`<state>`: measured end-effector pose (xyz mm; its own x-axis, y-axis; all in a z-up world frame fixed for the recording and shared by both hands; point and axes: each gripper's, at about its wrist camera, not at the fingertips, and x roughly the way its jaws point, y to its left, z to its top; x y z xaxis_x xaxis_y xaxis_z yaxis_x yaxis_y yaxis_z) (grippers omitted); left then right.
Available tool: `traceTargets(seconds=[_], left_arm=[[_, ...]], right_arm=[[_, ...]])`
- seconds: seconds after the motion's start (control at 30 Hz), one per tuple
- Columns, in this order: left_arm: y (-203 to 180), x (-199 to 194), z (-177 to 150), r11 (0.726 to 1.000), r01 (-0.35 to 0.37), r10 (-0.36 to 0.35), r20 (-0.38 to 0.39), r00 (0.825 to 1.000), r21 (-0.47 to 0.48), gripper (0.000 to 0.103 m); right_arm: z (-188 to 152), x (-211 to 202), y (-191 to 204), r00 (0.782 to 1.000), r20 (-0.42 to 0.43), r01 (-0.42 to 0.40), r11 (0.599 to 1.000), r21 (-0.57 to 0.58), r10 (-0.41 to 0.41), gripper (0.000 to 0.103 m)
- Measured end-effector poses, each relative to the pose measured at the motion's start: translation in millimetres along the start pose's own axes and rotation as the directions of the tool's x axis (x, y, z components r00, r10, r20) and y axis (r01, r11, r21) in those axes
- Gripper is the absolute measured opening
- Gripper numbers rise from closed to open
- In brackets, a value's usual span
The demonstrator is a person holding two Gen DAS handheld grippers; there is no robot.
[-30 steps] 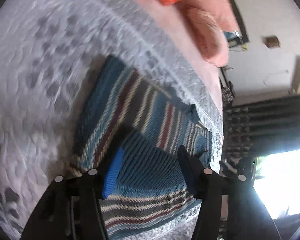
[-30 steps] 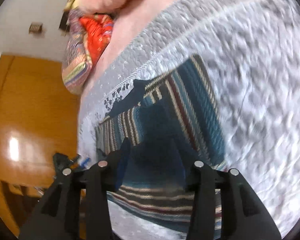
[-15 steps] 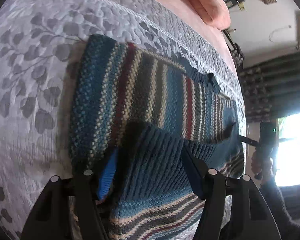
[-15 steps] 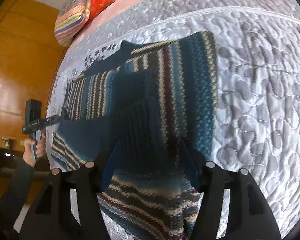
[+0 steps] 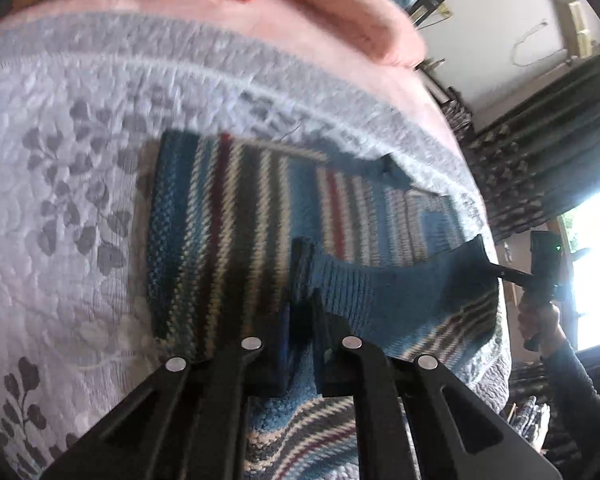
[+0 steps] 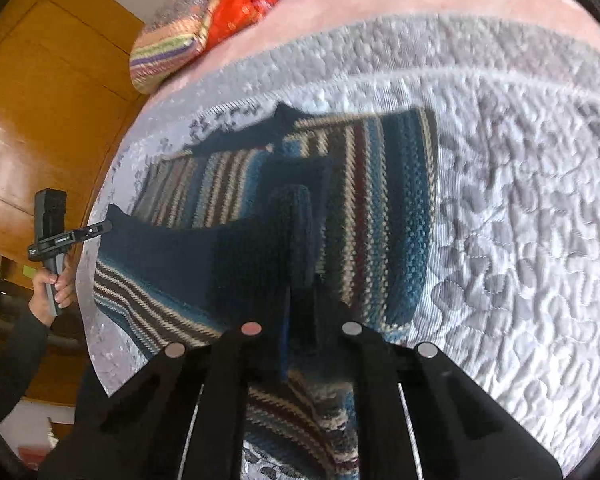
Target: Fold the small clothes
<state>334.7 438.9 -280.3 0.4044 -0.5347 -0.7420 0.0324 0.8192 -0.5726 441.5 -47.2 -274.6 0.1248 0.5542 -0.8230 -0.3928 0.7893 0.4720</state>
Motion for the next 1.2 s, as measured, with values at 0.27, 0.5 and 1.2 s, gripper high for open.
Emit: traceTargets(seconds=[0.27,0.5,1.2], left_arm=[[-37,-63,30,0.997,0.014,-0.027,0.162,0.986,0.08,0.008],[-41,-68,87,0.996,-0.032,0.016,0.19,0.982,0.081,0.008],[33,85,179,0.973,-0.211,0.207,-0.046,0.977,-0.095,0.007]], right_arm=[[14,-74,30,0.969,0.244,0.06,0.997,-0.041,-0.048,0.007],[69,-79,35,0.953,0.289,0.112,0.993,-0.049,-0.093,0.007],[156,54,-47,0.961,0.076,0.257,0.961,0.107,-0.265,0.007]])
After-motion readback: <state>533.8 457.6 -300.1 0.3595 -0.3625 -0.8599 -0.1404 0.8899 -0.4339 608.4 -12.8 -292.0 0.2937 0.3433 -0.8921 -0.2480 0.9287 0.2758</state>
